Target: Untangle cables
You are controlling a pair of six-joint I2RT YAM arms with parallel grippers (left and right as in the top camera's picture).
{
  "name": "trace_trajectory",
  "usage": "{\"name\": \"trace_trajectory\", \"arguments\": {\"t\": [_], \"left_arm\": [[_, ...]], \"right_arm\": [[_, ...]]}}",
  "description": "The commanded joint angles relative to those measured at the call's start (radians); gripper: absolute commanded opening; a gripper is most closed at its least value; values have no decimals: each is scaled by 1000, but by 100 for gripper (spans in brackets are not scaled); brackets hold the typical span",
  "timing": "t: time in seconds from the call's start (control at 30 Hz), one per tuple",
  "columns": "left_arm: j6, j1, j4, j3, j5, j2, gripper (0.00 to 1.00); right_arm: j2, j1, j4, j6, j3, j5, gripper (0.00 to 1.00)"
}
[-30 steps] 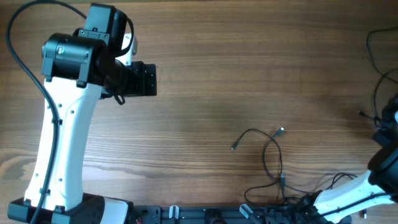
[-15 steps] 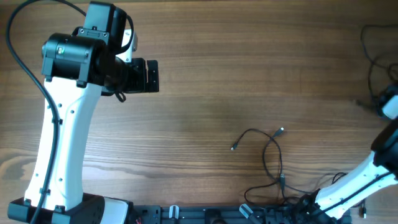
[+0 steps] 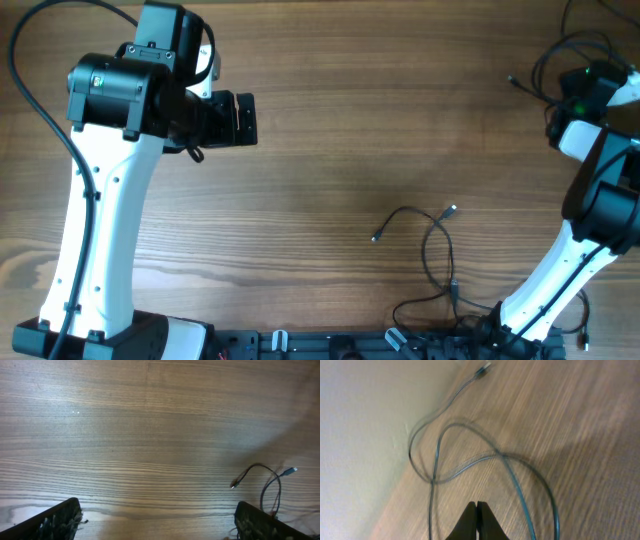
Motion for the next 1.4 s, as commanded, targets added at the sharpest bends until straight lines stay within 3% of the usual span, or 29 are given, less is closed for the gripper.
{"name": "trace_trajectory", "arguments": {"t": [0.0, 0.1, 0.17, 0.2, 0.27, 0.3, 0.37, 0.4, 0.43, 0.47, 0.5, 0.57, 0.7, 0.9, 0.93, 0.97, 1.07, 1.23, 1.37], "left_arm": [[-19, -2, 25, -5, 16, 1, 100], [-63, -2, 71, -5, 16, 4, 100], [-62, -2, 87, -5, 16, 4, 100], [-63, -2, 97, -5, 16, 5, 100], [-62, -2, 150, -5, 16, 6, 100], [-62, -2, 185, -5, 16, 6, 100], [-61, -2, 240, -5, 15, 6, 100], [-57, -2, 263, -5, 15, 8, 100], [-37, -2, 280, -5, 16, 10, 100], [-22, -2, 291, -5, 16, 14, 100], [-11, -2, 295, -5, 16, 18, 99], [-9, -2, 294, -5, 16, 31, 100], [-9, -2, 285, -5, 16, 62, 100], [-8, -2, 291, -5, 16, 94, 100], [-8, -2, 290, -5, 16, 94, 100], [-8, -2, 284, -5, 16, 94, 100], [-5, -2, 287, -5, 16, 94, 100], [34, -2, 279, -5, 16, 94, 100], [44, -2, 280, -5, 16, 94, 100]], "right_arm": [[-169, 29, -248, -240, 16, -315, 4], [-348, 62, -687, -283, 16, -470, 6], [-431, 80, -906, -223, 16, -468, 26], [-465, 87, -995, -190, 16, -459, 28], [-531, 90, -1233, 2, 16, -427, 31], [-536, 90, -1423, 252, 15, -321, 34], [-533, 90, -1678, 515, -10, -193, 41], [-533, 90, -1787, 594, -28, -167, 49], [-533, 90, -1875, 622, -47, -166, 52], [-534, 90, -1951, 621, -76, -167, 84], [-534, 90, -1984, 619, -95, -167, 88], [-539, 91, -2074, 633, -124, -167, 86], [-678, 117, -2083, 651, -173, -166, 80], [-1141, 146, -2079, 758, -320, -81, 82], [-1225, 146, -2077, 811, -375, -25, 87], [-1283, 146, -2059, 850, -426, 16, 100], [-1387, 146, -1926, 861, -466, -32, 100], [-1315, 146, -1523, 1013, -665, 50, 99], [-1070, 146, -1463, 1204, -716, 47, 98]]}}
